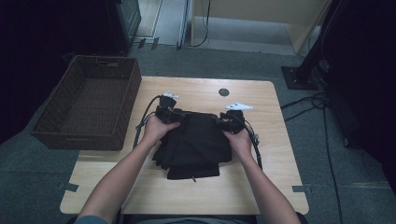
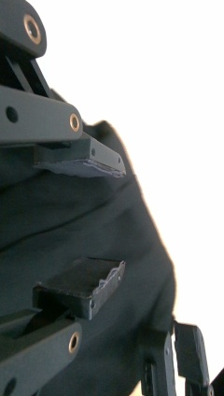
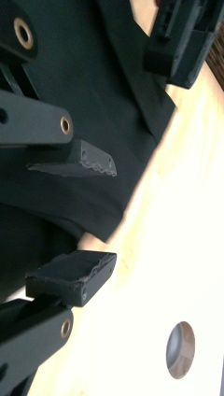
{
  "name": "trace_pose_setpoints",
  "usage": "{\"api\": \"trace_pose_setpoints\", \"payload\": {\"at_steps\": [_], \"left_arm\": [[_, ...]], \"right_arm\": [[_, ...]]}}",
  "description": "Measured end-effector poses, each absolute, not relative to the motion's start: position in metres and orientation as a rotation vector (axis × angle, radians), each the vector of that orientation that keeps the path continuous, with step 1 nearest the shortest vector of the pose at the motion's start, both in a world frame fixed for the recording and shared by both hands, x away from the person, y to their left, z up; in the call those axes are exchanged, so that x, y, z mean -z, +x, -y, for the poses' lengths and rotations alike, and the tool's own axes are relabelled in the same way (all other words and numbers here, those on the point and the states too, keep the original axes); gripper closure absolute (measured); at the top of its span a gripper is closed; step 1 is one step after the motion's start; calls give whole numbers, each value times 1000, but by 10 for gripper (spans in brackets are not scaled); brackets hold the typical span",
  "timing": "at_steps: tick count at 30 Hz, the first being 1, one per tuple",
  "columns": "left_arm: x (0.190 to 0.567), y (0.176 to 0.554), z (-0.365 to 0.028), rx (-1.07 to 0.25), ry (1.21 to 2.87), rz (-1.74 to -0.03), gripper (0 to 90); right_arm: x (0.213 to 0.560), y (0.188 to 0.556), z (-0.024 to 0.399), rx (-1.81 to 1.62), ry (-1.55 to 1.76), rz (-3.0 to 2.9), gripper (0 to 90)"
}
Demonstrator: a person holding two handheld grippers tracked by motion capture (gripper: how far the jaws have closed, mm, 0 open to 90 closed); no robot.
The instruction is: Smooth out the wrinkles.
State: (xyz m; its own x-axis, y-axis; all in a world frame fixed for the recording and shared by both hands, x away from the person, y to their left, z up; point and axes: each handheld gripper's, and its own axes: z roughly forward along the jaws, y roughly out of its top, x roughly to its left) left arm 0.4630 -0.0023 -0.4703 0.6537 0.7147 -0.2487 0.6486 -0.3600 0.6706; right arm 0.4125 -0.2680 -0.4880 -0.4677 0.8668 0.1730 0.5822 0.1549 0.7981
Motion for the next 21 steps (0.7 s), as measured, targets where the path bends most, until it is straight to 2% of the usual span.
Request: {"api": "trace_pose_setpoints", "payload": {"at_steps": [3,5,6,10,12,15,18,21], "left_arm": [[485,474,10,-126,2157,-1085,455],[496,478,11,-112,2186,-1090,502],[499,478,11,-130,2184,-1079,537],[500,479,7,-204,2211,-1038,770],[499,480,3,-186,2208,-1049,860],[495,481,-10,-87,2128,-1088,888],[487,484,-32,-72,2068,-1144,891],[483,482,-44,-59,2091,-1148,891]], "right_arm": [[497,429,258,-1172,1405,-2157,502],[504,435,252,-1144,1412,-2173,538],[507,436,249,-1145,1421,-2179,565],[512,438,243,-1107,1415,-2199,691],[512,438,242,-1089,1407,-2212,769],[510,437,246,-1108,1401,-2223,824],[506,436,251,-1073,1389,-2238,858],[501,434,258,-1167,1402,-2228,859]]}}
